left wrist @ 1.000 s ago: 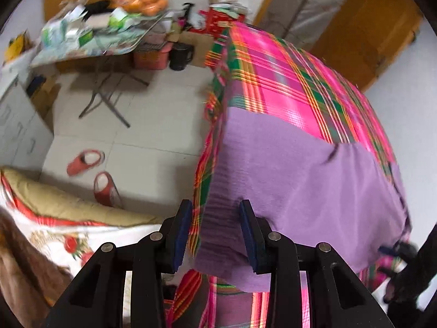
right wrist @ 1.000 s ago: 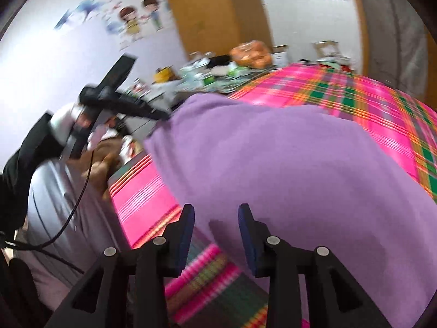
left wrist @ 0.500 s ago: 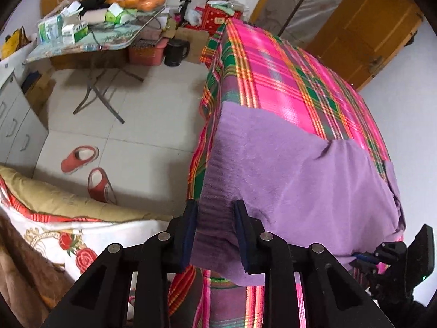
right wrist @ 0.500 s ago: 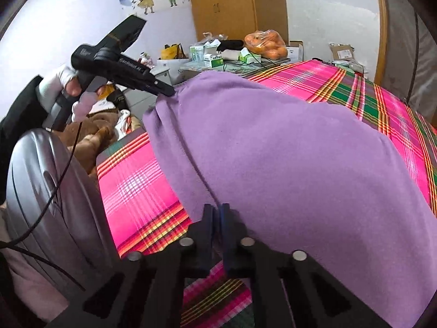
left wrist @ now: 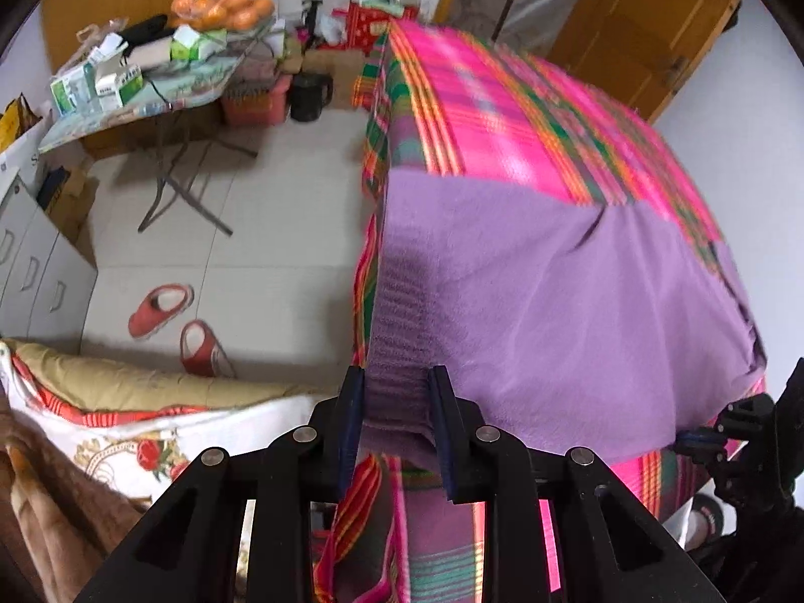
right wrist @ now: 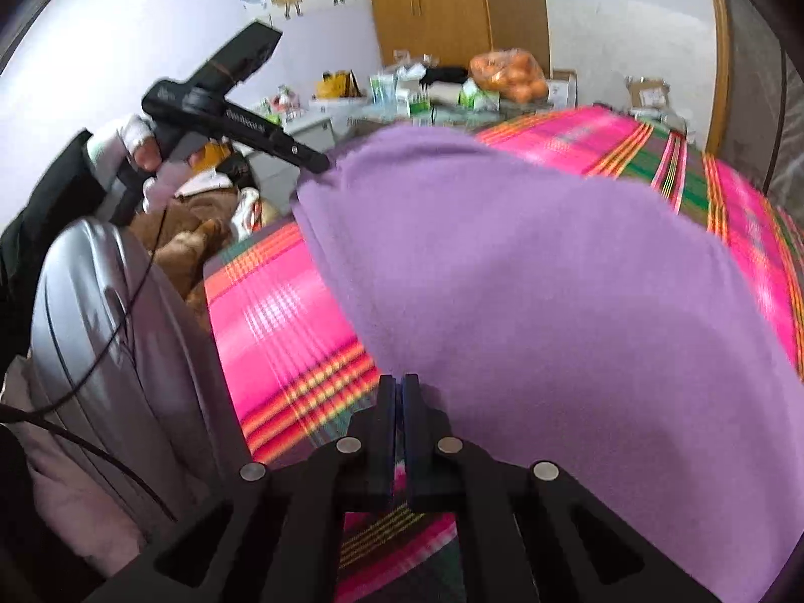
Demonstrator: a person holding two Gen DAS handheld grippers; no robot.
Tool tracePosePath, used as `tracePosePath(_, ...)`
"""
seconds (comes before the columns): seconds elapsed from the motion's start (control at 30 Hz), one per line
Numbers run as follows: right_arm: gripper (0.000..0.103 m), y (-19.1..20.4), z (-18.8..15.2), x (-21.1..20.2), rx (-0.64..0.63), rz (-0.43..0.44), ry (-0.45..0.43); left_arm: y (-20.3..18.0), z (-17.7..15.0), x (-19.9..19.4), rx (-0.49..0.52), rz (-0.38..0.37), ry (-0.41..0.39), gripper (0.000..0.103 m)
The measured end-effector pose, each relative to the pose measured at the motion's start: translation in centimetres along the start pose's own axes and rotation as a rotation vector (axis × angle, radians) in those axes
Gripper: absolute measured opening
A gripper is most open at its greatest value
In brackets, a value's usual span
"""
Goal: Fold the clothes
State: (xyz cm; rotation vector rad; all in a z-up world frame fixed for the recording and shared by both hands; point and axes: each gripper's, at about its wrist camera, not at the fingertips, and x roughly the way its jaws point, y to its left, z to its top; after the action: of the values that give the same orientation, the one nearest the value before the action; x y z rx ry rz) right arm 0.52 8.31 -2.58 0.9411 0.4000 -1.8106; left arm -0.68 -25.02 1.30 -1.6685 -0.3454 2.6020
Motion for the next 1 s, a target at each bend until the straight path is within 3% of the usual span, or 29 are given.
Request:
tracePosePath(0.13, 0.003, -0.7, 0.3, -0.6, 0.053, 0.018, -0.006, 0.1, -0.1, -0.1, 0.0, 0.013, 0.002, 0.028)
tracePosePath(0.3, 0.008, -1.9, 0.2, -1.0, 0.116, 0.029, -0.01, 0.7, -0.1, -2.8, -0.039, -0.03, -0.112, 0.03)
tracePosePath(0.5, 0.011, -3.4, -0.1, -1.0, 0.185, 0.043, 0.003, 1.9, 0.0, -4.6, -0.112, 0.012, -0.195, 0.03)
tracePosePath(0.67, 0.011, -4.7, 1.5, -2.4, 0.196, 0.018, -0.04, 0.5, 1.9, -3.5, -0.087, -0.008, -0.18, 0.028)
tracePosePath(0.73, 0.016, -6.2, 2.9, -3.4, 0.232, -0.003, -0.08, -1.2, 3.7, -2.2, -0.028, -0.035, -0.162, 0.028)
tracePosePath(0.8, 0.03, -8.4, 4.8, -4.2, 0.289, -0.024, -0.123, -2.5, 5.1, -1.1, 0.016, -0.045, -0.146, 0.028)
tracePosePath(0.87, 0.036, -10.7, 6.7, -4.4, 0.337, -0.055, -0.157, -3.4, 6.3, 0.6, 0.038, -0.05, -0.122, 0.028)
tracePosePath(1.0, 0.036, -15.4, 10.0, -3.1, 0.435, -0.072, -0.161, -4.4, 8.1, 4.3, 0.056, -0.048, -0.07, 0.028)
